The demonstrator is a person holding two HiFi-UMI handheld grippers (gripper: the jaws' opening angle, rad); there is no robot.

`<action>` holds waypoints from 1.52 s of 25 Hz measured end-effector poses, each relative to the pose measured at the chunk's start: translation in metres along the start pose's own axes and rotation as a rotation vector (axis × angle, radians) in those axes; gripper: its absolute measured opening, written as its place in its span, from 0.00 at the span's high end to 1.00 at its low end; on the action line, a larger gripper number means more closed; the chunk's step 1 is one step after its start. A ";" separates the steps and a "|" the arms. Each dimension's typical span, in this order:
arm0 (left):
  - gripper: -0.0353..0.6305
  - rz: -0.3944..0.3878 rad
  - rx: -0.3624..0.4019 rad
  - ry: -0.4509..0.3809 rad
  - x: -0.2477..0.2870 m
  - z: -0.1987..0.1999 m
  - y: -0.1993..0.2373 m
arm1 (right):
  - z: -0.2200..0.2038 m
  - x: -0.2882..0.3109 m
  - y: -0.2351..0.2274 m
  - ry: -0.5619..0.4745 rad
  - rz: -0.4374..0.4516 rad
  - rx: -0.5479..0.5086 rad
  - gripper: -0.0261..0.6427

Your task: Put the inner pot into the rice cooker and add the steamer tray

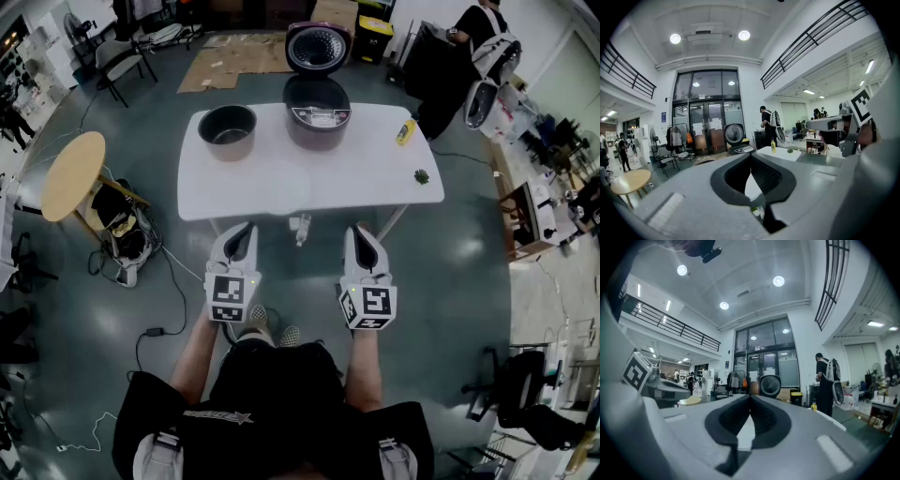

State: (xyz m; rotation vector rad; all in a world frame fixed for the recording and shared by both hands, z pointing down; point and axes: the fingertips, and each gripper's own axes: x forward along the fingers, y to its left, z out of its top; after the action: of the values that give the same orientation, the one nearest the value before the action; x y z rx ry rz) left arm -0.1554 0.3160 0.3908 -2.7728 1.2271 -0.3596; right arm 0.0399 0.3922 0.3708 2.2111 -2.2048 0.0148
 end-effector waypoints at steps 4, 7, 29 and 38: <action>0.93 -0.004 0.007 0.004 0.003 0.001 0.002 | -0.002 0.002 0.001 0.008 -0.001 -0.006 0.96; 0.93 -0.004 0.007 -0.002 0.004 0.003 0.001 | -0.003 0.005 0.006 0.018 0.028 -0.011 0.96; 0.93 0.093 0.005 0.005 0.026 0.007 0.039 | 0.002 0.063 0.022 0.012 0.104 -0.027 0.96; 0.93 0.122 -0.015 0.038 0.073 -0.011 0.088 | -0.013 0.133 0.028 0.035 0.130 -0.019 0.96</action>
State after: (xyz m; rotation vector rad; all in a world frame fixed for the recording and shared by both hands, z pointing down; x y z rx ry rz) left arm -0.1743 0.2031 0.3991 -2.6985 1.4059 -0.3962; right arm 0.0122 0.2591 0.3865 2.0379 -2.3163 0.0340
